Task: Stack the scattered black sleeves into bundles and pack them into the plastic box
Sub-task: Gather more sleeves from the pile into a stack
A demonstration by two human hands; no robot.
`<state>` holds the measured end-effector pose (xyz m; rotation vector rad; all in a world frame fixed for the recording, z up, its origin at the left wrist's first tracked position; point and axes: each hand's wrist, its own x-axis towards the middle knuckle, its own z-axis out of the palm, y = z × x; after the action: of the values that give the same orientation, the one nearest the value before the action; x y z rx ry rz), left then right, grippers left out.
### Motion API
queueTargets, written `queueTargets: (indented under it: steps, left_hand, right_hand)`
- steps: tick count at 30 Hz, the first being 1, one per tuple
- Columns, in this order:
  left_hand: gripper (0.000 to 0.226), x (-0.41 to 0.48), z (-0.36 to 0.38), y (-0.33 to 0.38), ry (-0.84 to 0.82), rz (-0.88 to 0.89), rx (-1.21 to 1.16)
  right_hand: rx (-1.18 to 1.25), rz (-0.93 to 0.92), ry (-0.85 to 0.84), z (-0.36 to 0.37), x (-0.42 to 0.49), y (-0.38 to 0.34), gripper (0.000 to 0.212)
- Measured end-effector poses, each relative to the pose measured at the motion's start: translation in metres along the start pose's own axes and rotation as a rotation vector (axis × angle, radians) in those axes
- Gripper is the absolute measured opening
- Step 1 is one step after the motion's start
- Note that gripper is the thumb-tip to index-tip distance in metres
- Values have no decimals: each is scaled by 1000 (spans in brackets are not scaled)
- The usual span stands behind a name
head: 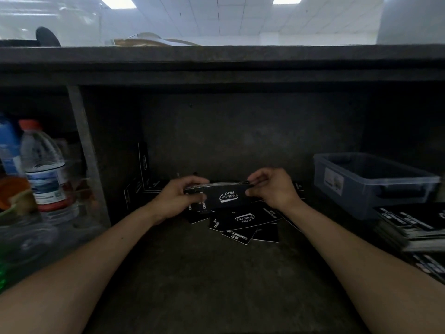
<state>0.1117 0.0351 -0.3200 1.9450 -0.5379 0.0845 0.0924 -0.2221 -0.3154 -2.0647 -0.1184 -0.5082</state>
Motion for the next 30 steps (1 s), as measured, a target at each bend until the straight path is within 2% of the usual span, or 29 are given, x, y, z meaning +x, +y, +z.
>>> queueTargets:
  steps: [3, 4, 7, 8, 10, 16, 19, 22, 30]
  left_hand:
    - [40, 0, 0, -3, 5, 29, 58]
    - [40, 1, 0, -3, 10, 30, 56]
    - [39, 2, 0, -4, 30, 18, 41]
    - [38, 3, 1, -4, 39, 17, 30]
    - [38, 4, 1, -6, 64, 8, -5]
    - [42, 4, 2, -4, 74, -28, -31]
    - [46, 5, 2, -5, 74, -34, -30]
    - [49, 5, 2, -5, 67, -41, -38]
    - [51, 6, 3, -5, 68, -42, -31]
  right_hand:
    - [-122, -31, -34, -9, 0, -6, 40]
    - [-171, -25, -117, -14, -1, -8, 42]
    - [-339, 63, -520, -26, -8, -15, 52]
    - [-406, 86, -604, -27, -10, -17, 57]
    - [-441, 95, -662, -26, -11, -18, 61]
    - [-354, 24, -641, -23, -8, -18, 65]
    - [-261, -8, -586, -30, -7, -18, 47]
    - [-126, -8, -455, -41, -4, -18, 32]
    - [44, 89, -415, -33, -3, -16, 21]
